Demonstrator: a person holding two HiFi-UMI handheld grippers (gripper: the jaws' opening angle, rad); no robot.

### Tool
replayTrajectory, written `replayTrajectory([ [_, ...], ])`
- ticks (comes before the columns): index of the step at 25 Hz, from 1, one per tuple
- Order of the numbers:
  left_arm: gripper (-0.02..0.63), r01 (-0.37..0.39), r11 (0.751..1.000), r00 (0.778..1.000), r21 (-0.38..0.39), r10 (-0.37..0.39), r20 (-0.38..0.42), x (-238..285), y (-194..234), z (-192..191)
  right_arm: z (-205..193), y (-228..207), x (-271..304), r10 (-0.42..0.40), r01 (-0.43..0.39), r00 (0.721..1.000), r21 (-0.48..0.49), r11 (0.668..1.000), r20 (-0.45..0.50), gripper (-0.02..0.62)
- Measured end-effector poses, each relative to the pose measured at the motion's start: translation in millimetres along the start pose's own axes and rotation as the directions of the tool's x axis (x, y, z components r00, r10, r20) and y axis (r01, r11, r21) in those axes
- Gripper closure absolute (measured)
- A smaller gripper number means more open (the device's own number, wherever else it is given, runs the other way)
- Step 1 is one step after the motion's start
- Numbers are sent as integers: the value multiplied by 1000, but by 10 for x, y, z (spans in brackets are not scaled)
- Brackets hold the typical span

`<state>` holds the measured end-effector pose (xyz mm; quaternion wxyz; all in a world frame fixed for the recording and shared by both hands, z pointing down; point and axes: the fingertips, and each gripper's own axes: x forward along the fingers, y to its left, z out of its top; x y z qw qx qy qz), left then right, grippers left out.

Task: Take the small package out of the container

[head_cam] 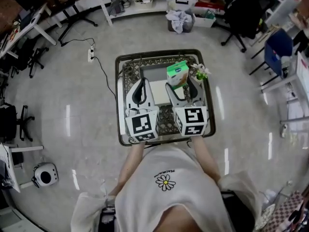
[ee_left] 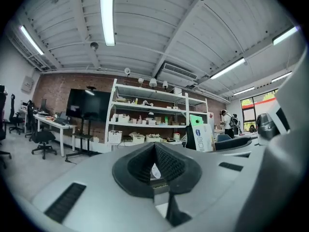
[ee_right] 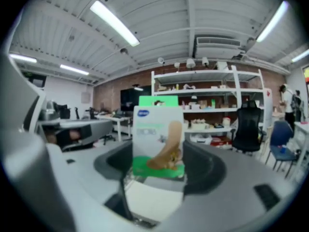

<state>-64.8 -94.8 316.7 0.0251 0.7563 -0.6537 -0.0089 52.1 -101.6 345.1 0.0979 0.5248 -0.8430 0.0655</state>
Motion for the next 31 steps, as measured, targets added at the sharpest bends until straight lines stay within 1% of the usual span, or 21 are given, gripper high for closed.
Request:
replayTrajectory([
  [3,585,-2,1000,1000,-11,2,-14,-104,-111,-95,-57,-60,-176,-29,29,999,20,999,23,279],
  [8,584,-15,1000,1000,-6,15,-19,-172,-218,-154,-98,-170,-361,-48,47,998,39,998,42,279],
  [19,585,-53,998,999,-17,53,5,-243,-224,-75,4,-184,-453,-36,34,996,24,999,80,279],
  [25,584,-55,998,998,-16,56,4,-225,-238,-81,4,-200,-453,-33,31,996,28,999,84,279],
  [31,585,-49,999,998,-9,49,24,-118,-283,-60,19,-304,-409,-41,39,995,27,999,95,279],
])
